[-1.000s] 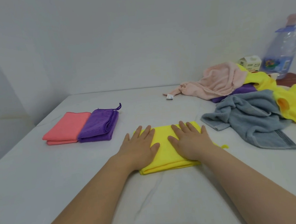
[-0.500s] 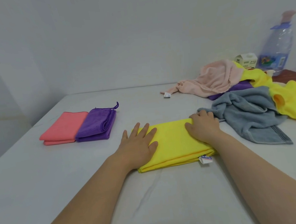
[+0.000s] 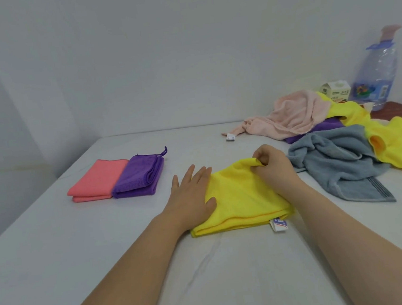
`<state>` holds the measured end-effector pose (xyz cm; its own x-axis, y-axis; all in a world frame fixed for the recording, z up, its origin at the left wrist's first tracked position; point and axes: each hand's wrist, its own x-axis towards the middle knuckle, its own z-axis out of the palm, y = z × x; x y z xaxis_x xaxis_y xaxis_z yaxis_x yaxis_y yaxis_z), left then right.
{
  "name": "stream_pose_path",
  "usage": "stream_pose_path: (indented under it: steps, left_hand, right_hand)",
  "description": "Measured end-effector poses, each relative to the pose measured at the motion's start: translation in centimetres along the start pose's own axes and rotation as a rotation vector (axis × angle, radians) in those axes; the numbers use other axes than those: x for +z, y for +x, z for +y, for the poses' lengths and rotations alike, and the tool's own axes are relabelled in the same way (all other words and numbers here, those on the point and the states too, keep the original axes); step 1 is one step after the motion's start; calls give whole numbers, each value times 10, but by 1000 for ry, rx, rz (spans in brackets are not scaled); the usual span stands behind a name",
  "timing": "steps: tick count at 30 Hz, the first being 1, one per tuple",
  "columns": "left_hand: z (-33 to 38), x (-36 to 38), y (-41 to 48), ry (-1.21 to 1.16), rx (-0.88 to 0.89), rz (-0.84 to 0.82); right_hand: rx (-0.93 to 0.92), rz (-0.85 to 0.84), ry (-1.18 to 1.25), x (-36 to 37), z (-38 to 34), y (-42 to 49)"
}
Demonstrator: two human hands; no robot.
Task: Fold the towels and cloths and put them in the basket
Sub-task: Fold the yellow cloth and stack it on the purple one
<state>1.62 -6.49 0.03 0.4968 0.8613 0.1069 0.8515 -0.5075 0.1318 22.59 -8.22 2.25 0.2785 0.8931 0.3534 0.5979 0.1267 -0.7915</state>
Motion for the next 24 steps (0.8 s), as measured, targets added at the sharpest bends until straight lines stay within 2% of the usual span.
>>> stream_pose_path:
  steps: [2,5,6,10,15,17,21,22,24]
  left_hand:
    - [7,-13,5,-176,-11,104]
    - [20,-40,12,-597,-9,241]
    - [24,-51,13,-657,13,265]
    - [36,-90,11,-562,119,256]
    - [40,-118,5,-538,112,310]
    - [40,-125,2,-533,91,334]
    - [37,-133,-5,-624,20,366]
    - [35,-134,-8,-668,-1,365]
    - [31,-135,-12,-811,-45,330]
  right_hand:
    - [-58,18,49,-4,-15,-4]
    - [-131,34,90,-8,-34,-11]
    - [-146,41,112,-10,-41,-11]
    - [-250,49,136,-18,-65,-12]
    - [-305,15,87,-36,-95,-15]
    - [-241,-93,3,-47,-103,-14]
    - [-72,-438,-434,-73,-96,-13]
    - [-41,-480,-455,-77,-92,-15]
    - [38,-476,-271,-83,-85,-17]
